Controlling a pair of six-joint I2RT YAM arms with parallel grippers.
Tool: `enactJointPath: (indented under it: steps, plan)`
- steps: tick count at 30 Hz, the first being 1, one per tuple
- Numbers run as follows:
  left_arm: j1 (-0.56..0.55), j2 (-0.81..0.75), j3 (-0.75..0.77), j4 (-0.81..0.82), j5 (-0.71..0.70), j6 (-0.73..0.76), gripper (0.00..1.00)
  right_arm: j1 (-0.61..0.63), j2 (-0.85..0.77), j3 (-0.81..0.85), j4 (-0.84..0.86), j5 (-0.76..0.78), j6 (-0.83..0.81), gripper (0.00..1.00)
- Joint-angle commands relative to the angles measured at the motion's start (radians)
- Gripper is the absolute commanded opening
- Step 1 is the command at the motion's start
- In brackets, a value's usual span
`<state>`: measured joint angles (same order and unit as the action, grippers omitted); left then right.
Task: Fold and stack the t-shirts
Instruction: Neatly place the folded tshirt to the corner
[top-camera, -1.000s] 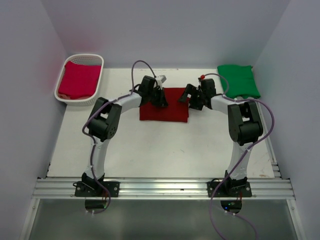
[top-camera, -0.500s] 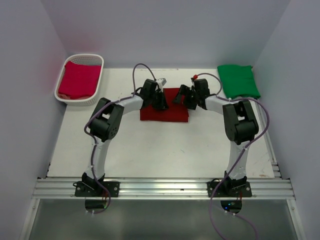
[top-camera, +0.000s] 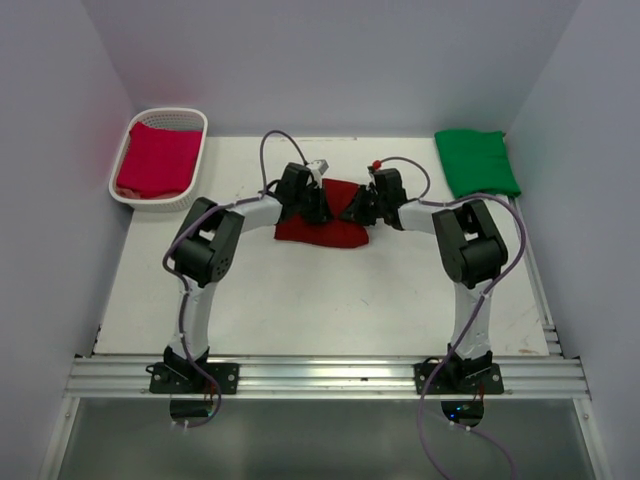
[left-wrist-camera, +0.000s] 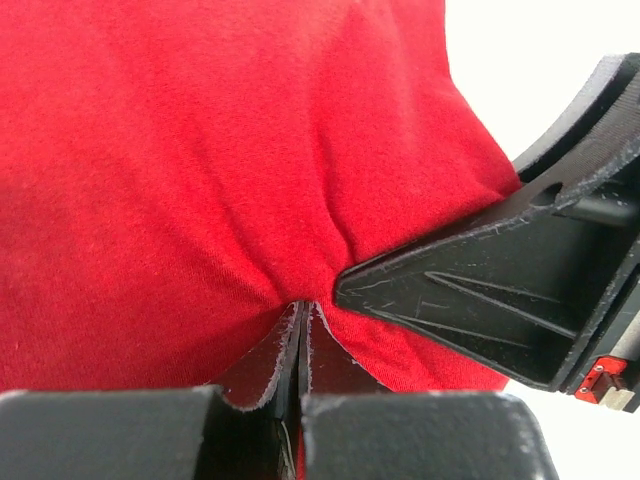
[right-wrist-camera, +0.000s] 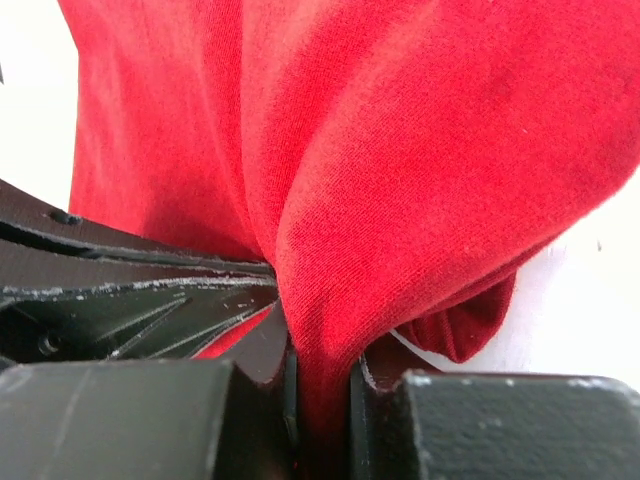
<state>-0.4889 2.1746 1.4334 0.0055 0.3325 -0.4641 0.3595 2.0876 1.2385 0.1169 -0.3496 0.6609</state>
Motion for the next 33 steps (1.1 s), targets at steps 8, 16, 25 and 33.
enactJointPath:
  steps: [8,16,25,33]
  plan:
    - [0.009,-0.204,-0.091,-0.147,-0.058,0.012,0.0,-0.04,-0.198,-0.203,0.052,-0.161,0.101,0.0]
    - [0.062,-0.556,-0.168,-0.206,-0.179,-0.013,0.52,-0.103,-0.391,-0.31,0.257,-0.196,0.212,0.0]
    - [0.13,-0.831,-0.422,-0.176,-0.176,-0.073,0.59,-0.266,-0.459,-0.336,0.446,-0.17,0.344,0.0]
    - [0.13,-0.886,-0.609,-0.134,-0.122,-0.076,0.52,-0.474,-0.433,-0.327,0.815,-0.109,0.509,0.0]
